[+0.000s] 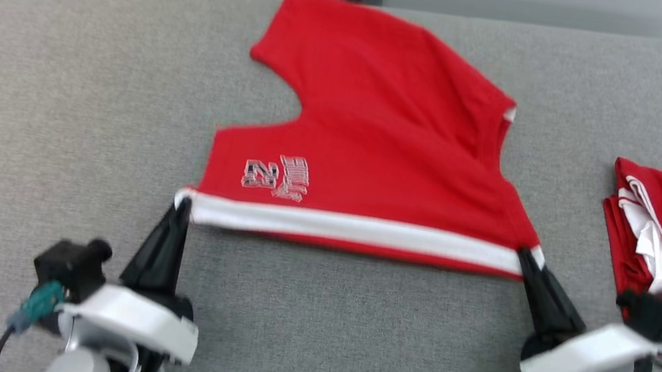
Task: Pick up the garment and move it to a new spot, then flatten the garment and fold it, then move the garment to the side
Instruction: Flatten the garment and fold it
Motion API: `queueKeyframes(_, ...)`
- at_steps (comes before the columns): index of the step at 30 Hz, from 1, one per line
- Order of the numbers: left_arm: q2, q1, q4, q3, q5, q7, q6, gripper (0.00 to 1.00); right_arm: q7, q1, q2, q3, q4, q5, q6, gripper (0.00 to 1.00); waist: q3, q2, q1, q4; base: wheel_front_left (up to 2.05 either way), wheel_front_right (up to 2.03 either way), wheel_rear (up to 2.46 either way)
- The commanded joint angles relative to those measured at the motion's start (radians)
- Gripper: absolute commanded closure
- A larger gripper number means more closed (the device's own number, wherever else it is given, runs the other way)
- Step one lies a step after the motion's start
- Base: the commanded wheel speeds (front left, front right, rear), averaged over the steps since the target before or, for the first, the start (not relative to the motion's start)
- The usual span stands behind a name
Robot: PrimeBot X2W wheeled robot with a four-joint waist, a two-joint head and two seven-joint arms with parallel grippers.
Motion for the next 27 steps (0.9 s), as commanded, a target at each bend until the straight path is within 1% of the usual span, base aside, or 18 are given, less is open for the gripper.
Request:
queueKeyframes(1,0.009,0.032,-0.031,0.005,-0.008,0.012,0.015,1.00,-0.002,0.042,-0.003,-0.023,-0.011,-0.008,0.000,1.00,-0.023,0.0000,0.0000,0.011,0.00,0.00,0.00)
queueKeyframes(5,0.032,0.164,-0.165,-0.003,0.000,0.079,0.070,1.00,-0.002,0.181,0.010,-0.091,-0.073,-0.049,0.000,1.00,-0.055,0.0000,0.0000,0.024,0.00,0.00,0.00)
queueKeyframes(7,0.028,0.221,-0.232,-0.007,-0.004,0.110,0.095,1.00,-0.002,0.249,0.018,-0.117,-0.102,-0.071,0.000,1.00,-0.067,0.0000,0.0000,0.031,0.00,0.00,0.00)
queueKeyframes(9,0.038,0.271,-0.291,-0.010,-0.004,0.147,0.121,1.00,-0.002,0.305,0.029,-0.146,-0.134,-0.089,0.000,1.00,-0.071,0.0000,0.0000,0.035,0.00,0.00,0.00)
queueKeyframes(12,0.051,0.325,-0.369,-0.011,0.000,0.191,0.152,1.00,0.004,0.379,0.037,-0.184,-0.171,-0.112,0.000,1.00,-0.067,0.0000,0.0000,0.040,0.00,0.00,0.00)
queueKeyframes(14,0.062,0.361,-0.428,-0.010,0.004,0.226,0.176,1.00,0.031,0.438,0.059,-0.209,-0.213,-0.129,0.000,1.00,-0.065,0.0000,0.0000,0.038,0.00,0.00,0.00)
queueKeyframes(16,0.071,0.364,-0.461,-0.003,0.010,0.239,0.186,1.00,0.046,0.456,0.073,-0.233,-0.241,-0.136,0.000,1.00,-0.061,0.0000,0.0000,0.033,0.00,0.00,0.00)
queueKeyframes(18,0.087,0.339,-0.476,0.002,0.021,0.250,0.187,1.00,0.062,0.460,0.087,-0.247,-0.268,-0.148,0.000,1.00,-0.058,0.0000,0.0000,0.024,0.00,0.00,0.00)
queueKeyframes(19,0.102,0.297,-0.479,0.003,0.031,0.262,0.176,1.00,0.084,0.454,0.107,-0.257,-0.290,-0.143,0.000,1.00,-0.053,0.0000,0.0000,0.015,0.00,0.00,0.00)
queueKeyframes(21,0.121,0.249,-0.468,-0.002,0.041,0.281,0.160,1.00,0.100,0.432,0.123,-0.270,-0.313,-0.140,0.000,1.00,-0.046,0.0000,0.0000,0.006,0.00,0.00,0.00)
queueKeyframes(24,0.140,0.132,-0.432,-0.016,0.053,0.309,0.126,1.00,0.118,0.400,0.139,-0.275,-0.327,-0.149,0.000,1.00,-0.030,0.0000,0.0000,-0.005,0.00,0.00,0.00)
queueKeyframes(27,0.153,0.004,-0.361,-0.034,0.054,0.342,0.081,1.00,0.127,0.353,0.155,-0.279,-0.335,-0.155,0.000,1.00,-0.010,0.0000,0.0000,-0.022,0.00,0.00,0.00)
